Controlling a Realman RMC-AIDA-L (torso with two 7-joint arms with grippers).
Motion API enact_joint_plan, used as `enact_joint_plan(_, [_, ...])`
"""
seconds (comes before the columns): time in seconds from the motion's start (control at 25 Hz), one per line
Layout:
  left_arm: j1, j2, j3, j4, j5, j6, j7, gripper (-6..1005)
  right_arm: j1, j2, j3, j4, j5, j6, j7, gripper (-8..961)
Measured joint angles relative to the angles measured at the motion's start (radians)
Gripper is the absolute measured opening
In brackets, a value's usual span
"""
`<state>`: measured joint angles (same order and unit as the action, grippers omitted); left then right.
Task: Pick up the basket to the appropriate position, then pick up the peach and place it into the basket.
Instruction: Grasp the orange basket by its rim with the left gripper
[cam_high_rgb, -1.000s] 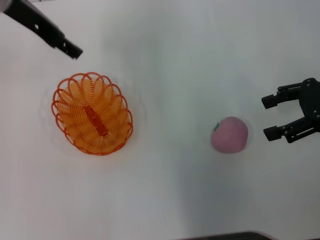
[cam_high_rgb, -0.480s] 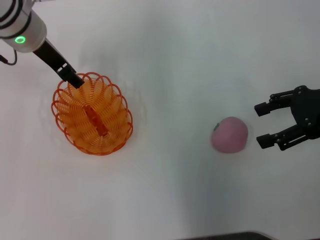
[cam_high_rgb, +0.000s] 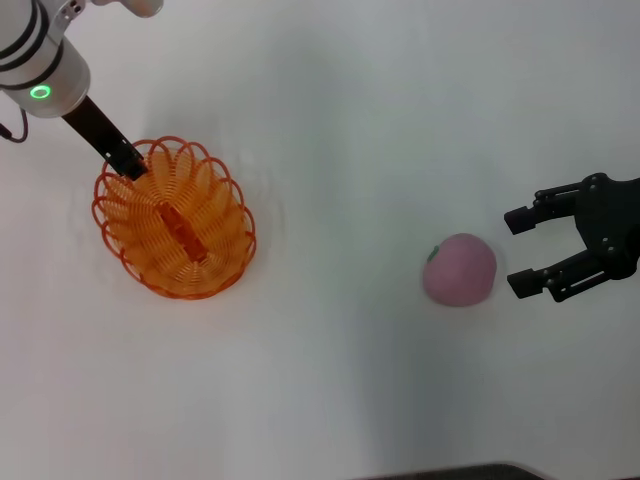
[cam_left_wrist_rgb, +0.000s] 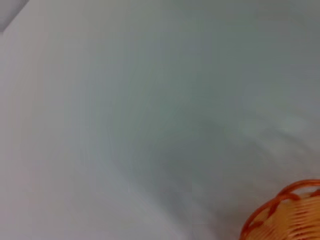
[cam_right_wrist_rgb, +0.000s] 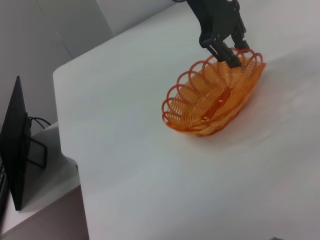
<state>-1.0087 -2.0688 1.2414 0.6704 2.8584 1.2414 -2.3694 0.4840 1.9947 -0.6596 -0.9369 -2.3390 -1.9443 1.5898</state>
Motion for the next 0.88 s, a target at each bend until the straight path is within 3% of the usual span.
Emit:
enact_joint_plan(0.12, [0.000, -0.003, 0.005, 0.006, 0.000, 0.001, 0.000, 544, 0.001, 0.001, 0.000, 0.000, 0.000, 0.001, -0.002, 942])
enact_joint_plan(0.44, [0.003, -0.004, -0.014, 0.023, -0.001, 0.003, -0.001, 134, -0.001, 0.001, 0.003, 0.001, 0.000, 0.001, -0.002, 941])
enact_joint_plan(0.48, [0.004, -0.003, -0.030, 0.033, -0.001, 0.008, -0.001, 129, -0.001, 0.001, 0.004, 0.001, 0.000, 0.001, -0.002, 941])
enact_joint_plan(0.88, [0.023, -0.010, -0.418, 0.242, -0.026, 0.261, 0.041, 61, 0.001, 0.003, 0.001, 0.001, 0.000, 0.001, -0.003, 942])
